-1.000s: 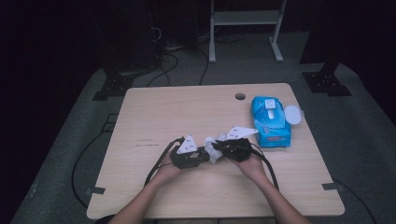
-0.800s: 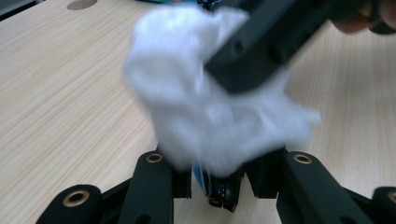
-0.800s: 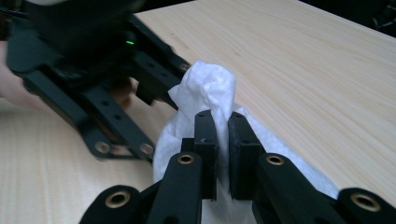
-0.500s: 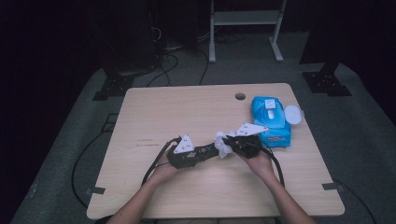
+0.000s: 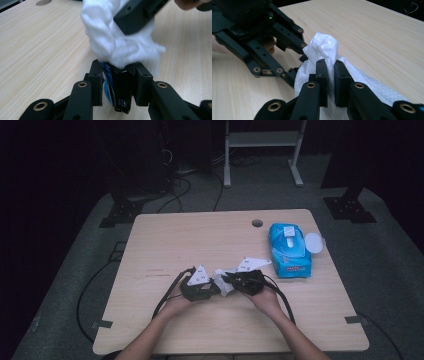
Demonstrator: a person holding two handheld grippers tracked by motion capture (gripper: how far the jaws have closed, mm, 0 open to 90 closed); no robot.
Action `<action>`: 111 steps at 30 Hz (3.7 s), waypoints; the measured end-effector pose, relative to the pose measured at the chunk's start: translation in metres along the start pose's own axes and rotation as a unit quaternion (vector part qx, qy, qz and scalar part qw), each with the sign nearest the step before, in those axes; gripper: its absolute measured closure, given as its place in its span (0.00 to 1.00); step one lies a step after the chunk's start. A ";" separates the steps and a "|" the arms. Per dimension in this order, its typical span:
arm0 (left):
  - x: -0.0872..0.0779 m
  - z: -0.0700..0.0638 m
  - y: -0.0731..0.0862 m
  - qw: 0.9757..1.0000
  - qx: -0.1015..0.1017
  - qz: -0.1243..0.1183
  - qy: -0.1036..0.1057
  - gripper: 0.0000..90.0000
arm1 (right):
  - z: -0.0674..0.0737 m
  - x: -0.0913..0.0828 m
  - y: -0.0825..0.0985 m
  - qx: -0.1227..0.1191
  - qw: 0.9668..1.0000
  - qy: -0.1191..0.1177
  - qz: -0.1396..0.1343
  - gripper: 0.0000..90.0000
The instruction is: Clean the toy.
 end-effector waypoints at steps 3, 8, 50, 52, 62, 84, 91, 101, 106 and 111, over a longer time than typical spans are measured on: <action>-0.001 0.001 0.000 1.000 0.000 -0.001 0.000 0.73 | -0.014 -0.011 0.005 -0.002 1.000 0.031 0.006 0.92; -0.001 0.001 0.000 1.000 0.003 -0.001 -0.001 0.73 | -0.047 -0.045 0.021 0.051 0.996 0.064 -0.020 0.92; -0.013 0.012 0.009 1.000 0.015 0.012 0.008 0.73 | -0.046 -0.031 0.013 0.044 0.997 0.061 -0.019 0.93; -0.012 0.012 0.008 1.000 0.013 0.012 0.007 0.72 | -0.048 -0.035 0.016 0.065 0.996 0.052 -0.038 0.93; 0.002 0.009 -0.013 0.999 0.028 0.033 -0.007 0.48 | -0.058 -0.059 0.019 0.076 0.993 0.072 -0.051 0.93; -0.029 0.030 0.017 0.997 0.006 0.078 0.006 0.70 | -0.048 -0.019 0.018 0.068 0.996 0.054 -0.032 0.93; -0.026 0.032 0.011 0.994 0.015 0.104 0.001 0.50 | -0.046 -0.030 0.014 0.068 0.996 0.049 -0.044 0.93; 0.012 0.018 -0.014 0.982 0.081 0.173 0.012 0.42 | -0.046 -0.036 0.026 0.085 0.994 0.036 -0.051 0.93; 0.023 0.012 -0.010 0.971 0.113 0.212 0.009 0.56 | -0.046 -0.037 0.027 0.087 0.994 0.036 -0.052 0.93; 0.020 0.012 -0.017 0.977 0.105 0.185 0.013 0.63 | -0.045 -0.036 0.026 0.093 0.994 0.028 -0.057 0.93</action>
Point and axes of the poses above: each handheld gripper's, and its own axes: x roughly forward along the jaws, y roughly out of its underside, z roughly to its left, the point moved 9 cm from there along x, roughly forward along the jaws, and after that the axes turned 13 degrees about -y, right-handed, at the moved point
